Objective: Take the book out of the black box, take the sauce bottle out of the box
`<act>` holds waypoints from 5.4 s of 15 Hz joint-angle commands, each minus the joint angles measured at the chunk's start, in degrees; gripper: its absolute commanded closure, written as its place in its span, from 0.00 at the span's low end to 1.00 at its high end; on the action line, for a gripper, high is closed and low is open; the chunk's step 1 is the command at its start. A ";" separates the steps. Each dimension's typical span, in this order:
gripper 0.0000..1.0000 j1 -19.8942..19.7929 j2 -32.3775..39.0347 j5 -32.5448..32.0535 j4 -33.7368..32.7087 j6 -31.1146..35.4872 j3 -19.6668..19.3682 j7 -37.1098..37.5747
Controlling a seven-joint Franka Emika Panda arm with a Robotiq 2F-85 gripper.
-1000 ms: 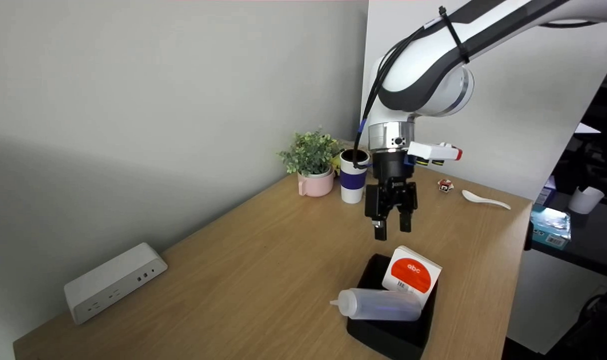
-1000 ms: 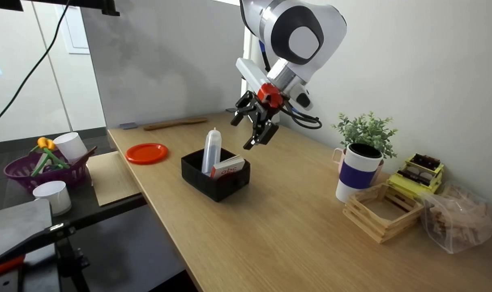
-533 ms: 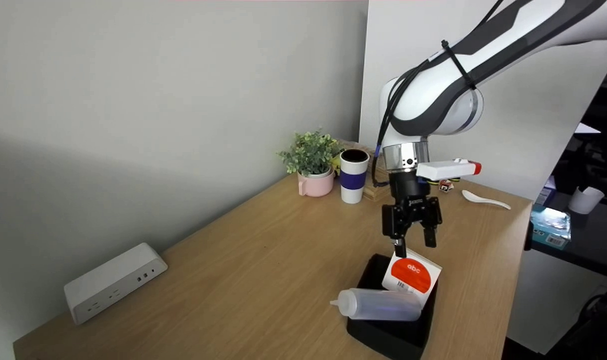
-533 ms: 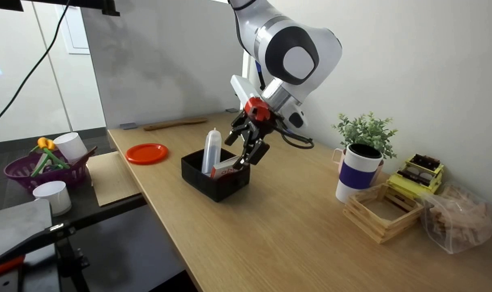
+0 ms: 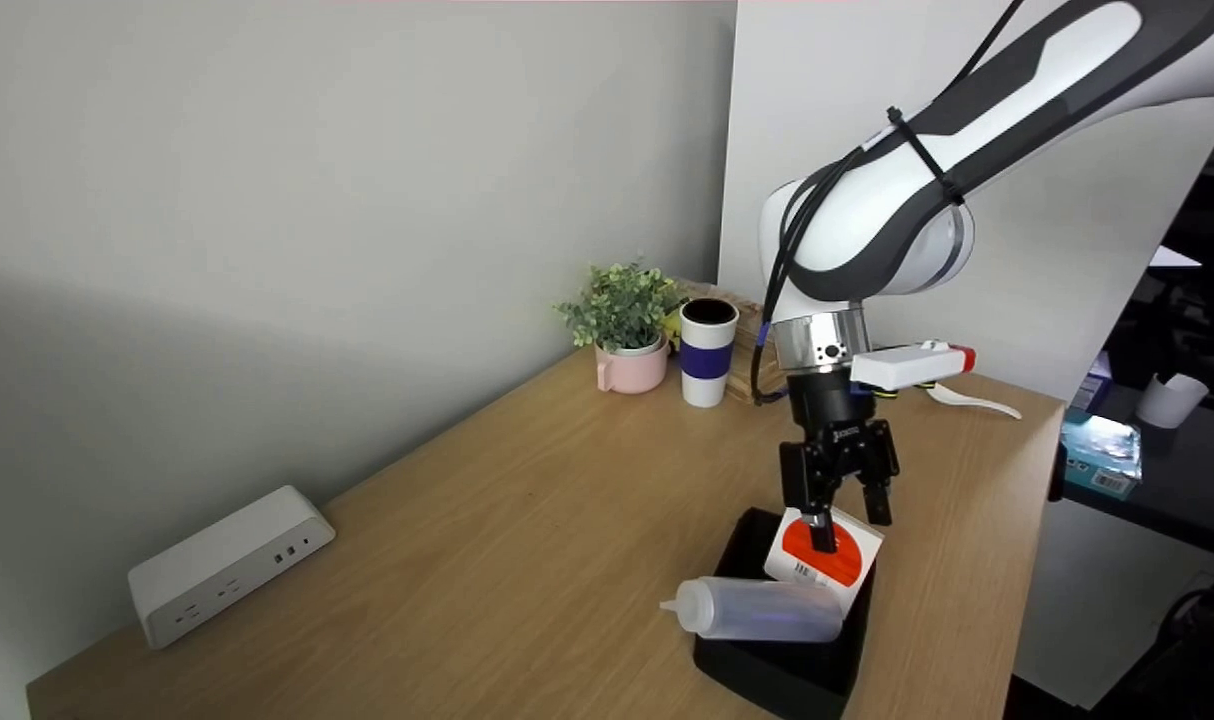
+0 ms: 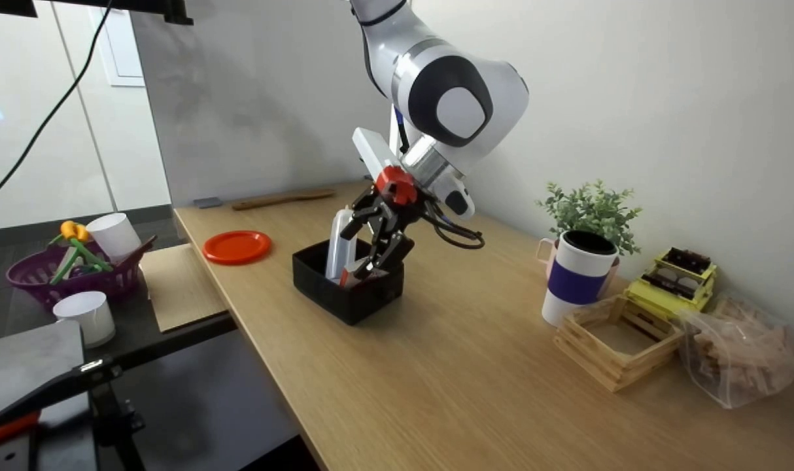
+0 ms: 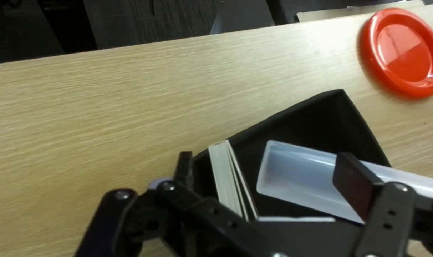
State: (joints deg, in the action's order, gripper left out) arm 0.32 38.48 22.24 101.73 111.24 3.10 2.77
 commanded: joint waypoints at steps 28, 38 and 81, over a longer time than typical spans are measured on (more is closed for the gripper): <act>0.97 0.06 5.21 -7.74 -10.42 -11.11 -0.21 -3.40; 0.97 2.71 -1.17 -7.94 -3.77 -6.03 -0.60 0.20; 0.97 6.02 0.41 -24.81 -8.90 -26.68 -3.88 11.24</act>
State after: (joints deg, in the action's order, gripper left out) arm 5.43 34.96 0.05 98.87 89.31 -0.96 14.85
